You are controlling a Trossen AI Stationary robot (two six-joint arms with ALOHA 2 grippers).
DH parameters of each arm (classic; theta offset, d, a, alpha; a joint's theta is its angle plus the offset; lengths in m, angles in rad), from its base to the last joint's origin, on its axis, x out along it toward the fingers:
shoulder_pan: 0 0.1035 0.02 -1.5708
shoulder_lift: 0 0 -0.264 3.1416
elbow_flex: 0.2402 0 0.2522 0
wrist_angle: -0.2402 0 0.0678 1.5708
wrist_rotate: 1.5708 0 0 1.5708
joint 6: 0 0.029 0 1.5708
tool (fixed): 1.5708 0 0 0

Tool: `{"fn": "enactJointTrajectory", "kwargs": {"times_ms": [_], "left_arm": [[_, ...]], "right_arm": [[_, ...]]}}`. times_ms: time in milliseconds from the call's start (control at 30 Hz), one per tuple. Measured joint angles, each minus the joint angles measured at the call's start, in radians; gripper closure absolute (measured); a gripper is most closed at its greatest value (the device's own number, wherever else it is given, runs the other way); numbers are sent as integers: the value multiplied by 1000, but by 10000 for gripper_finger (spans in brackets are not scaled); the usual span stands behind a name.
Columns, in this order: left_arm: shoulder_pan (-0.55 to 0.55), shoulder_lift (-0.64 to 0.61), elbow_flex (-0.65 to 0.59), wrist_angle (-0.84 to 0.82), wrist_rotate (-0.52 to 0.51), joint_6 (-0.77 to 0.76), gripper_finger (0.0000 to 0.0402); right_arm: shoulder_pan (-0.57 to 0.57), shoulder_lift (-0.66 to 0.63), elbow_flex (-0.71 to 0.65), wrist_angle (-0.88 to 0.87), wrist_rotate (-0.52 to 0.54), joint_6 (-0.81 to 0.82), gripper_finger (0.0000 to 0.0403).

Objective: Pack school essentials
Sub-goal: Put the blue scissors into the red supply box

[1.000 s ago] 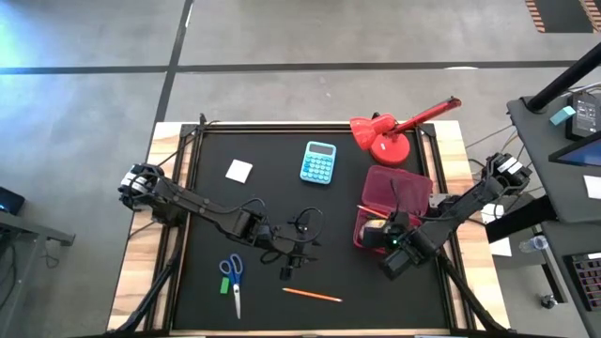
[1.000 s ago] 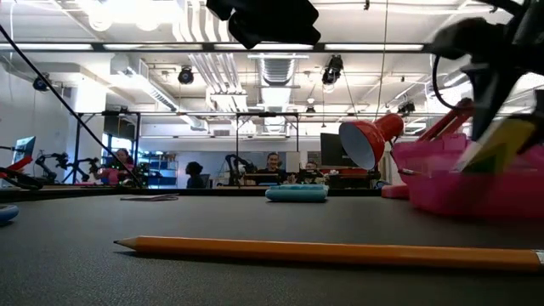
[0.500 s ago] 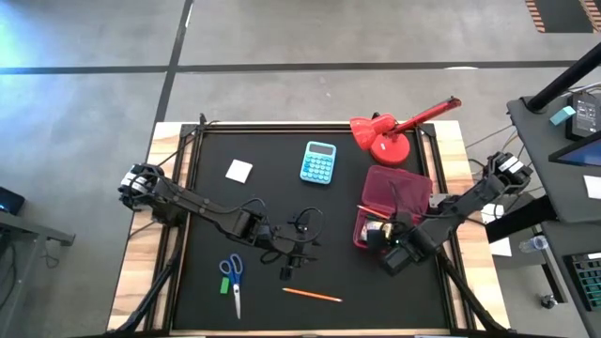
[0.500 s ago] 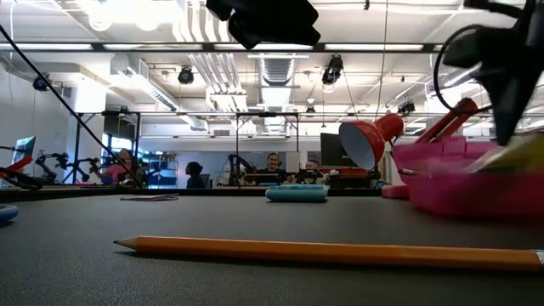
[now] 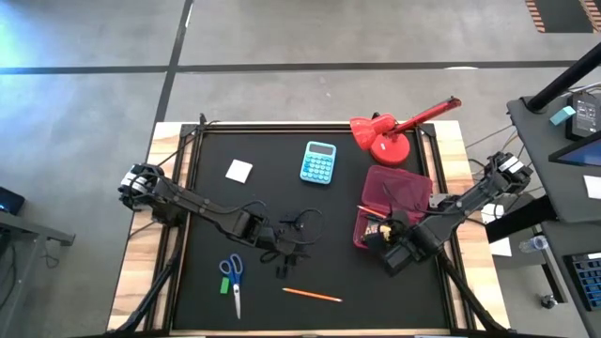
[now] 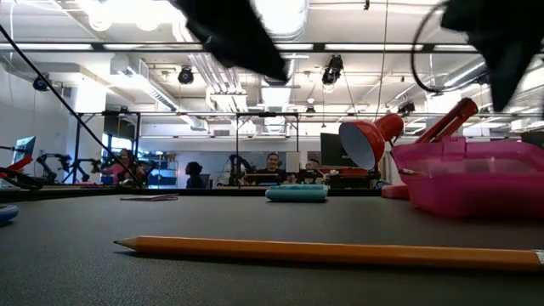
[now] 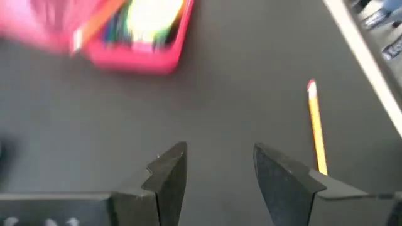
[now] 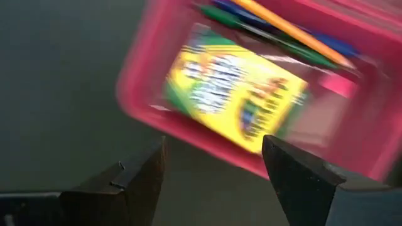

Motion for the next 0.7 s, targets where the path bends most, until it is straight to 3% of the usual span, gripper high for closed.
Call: {"fn": "enactJointTrajectory", "kwargs": {"times_ms": [167, 367, 700], "left_arm": [[-14, 0, -9, -224, -1, -338, 235], [-85, -1, -20, -528, 3, -803, 235], [-304, -3, -68, -573, 71, -1471, 235]], "right_arm": [[-1, 41, 70, 105, 133, -147, 149], [-1, 122, 155, 182, 157, -342, 149], [-1, 222, 253, 175, 153, -579, 152]]}}
